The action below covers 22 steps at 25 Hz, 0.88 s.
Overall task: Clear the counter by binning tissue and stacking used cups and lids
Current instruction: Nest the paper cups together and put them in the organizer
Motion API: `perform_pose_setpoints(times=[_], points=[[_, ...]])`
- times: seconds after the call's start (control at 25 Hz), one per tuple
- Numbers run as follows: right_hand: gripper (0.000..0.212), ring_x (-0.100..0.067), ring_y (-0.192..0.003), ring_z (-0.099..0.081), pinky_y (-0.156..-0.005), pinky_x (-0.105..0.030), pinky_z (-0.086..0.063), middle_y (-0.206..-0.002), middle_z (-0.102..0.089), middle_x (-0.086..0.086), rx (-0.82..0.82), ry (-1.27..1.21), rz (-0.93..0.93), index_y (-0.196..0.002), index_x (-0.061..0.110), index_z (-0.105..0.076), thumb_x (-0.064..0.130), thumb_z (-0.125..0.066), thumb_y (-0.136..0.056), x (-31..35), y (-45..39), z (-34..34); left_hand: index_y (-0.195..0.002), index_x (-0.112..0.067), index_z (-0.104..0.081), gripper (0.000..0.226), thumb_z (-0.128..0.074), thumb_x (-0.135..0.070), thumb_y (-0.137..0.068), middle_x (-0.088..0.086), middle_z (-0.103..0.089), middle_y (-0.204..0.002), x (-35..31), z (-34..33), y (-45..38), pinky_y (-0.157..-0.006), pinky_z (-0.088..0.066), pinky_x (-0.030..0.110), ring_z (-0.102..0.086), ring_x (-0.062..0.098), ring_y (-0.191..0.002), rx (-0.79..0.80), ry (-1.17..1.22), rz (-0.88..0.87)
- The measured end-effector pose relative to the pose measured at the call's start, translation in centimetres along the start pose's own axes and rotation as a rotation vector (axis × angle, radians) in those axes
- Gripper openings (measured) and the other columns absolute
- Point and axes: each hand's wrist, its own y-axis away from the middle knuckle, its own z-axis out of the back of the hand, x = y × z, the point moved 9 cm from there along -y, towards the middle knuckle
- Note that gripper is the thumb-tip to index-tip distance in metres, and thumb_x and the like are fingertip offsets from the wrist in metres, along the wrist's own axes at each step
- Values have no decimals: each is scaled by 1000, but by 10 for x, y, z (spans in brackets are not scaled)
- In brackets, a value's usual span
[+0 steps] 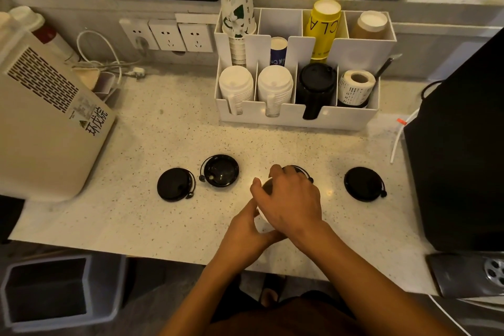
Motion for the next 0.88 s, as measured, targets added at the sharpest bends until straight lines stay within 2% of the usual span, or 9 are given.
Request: perform_pose_setpoints(times=[0.08, 0.12, 0.2, 0.28, 0.36, 0.44, 0.56, 0.76, 0.88], points=[[59, -22, -86, -61, -62, -32, -46, -101, -68, -5, -2, -10, 2, -110, 19, -65, 63, -33, -88, 0, 0, 1, -144, -29, -44, 71, -77, -42, -82, -9, -60, -135, 27, -5, 4, -93, -49, 24, -59, 6, -114, 91, -64, 192], [58, -22, -86, -61, -62, -32, -46, -100, -68, -5, -4, -16, 2, -109, 19, -66, 63, -34, -88, 0, 0, 2, -145, -18, -45, 62, -69, -36, -91, -2, -65, -131, 40, -9, 8, -95, -53, 31, -65, 12, -111, 145, 18, 307], [57, -20, -85, -61, -62, -31, -47, -99, -69, -3, -5, -32, -6, -108, 19, -66, 62, -35, -88, 0, 0, 2, -141, -7, -46, 49, -51, -35, -101, 11, -73, -118, 58, -26, 18, -92, -58, 44, -72, 27, -104, 241, 475, 555], [56, -18, -85, -61, -63, -31, -52, -98, -69, -1, 1, -44, -16, -107, 21, -67, 63, -35, -88, 0, 0, 2, -140, 2, -41, 68, -46, -52, -99, 25, -69, -122, 50, -46, 24, -84, -59, 49, -69, 40, -109, 357, 976, 687], [55, -18, -85, -61, -64, -33, -53, -97, -69, -1, 1, -53, -17, -106, 21, -67, 63, -36, -88, 0, 0, 3, -140, 9, -40, 92, -54, -66, -90, 32, -62, -129, 32, -54, 24, -85, -58, 51, -65, 45, -115, 444, 1192, 699], [55, -19, -86, -61, -64, -33, -51, -96, -68, -1, -5, -64, -14, -104, 21, -66, 63, -36, -87, 0, 0, 3, -135, 12, -51, 98, -64, -70, -82, 31, -60, -132, 17, -56, 20, -91, -56, 51, -64, 43, -118, 471, 1247, 672], [54, -19, -87, -62, -66, -33, -52, -97, -68, 0, -9, -84, -16, -105, 21, -66, 63, -37, -86, -3, 1, 4, -133, 13, -55, 97, -68, -68, -79, 30, -61, -131, 6, -58, 15, -95, -55, 49, -66, 40, -116, 453, 1301, 681], [47, -16, -82, -61, -65, -31, -53, -92, -66, 4, -39, -193, -39, -97, 23, -65, 63, -44, -84, -14, 4, 10, -138, 5, -50, 85, -71, -57, -83, 28, -63, -130, 0, -57, 15, -84, -61, 49, -70, 41, -107, 392, 1368, 693], [45, -11, -84, -60, -65, -27, -52, -96, -64, 9, -55, -300, -36, -100, 27, -64, 66, -48, -82, -17, 10, 13, -134, 2, -52, 76, -71, -53, -84, 28, -61, -132, -1, -49, 15, -83, -61, 50, -68, 42, -109, 378, 1352, 659]])
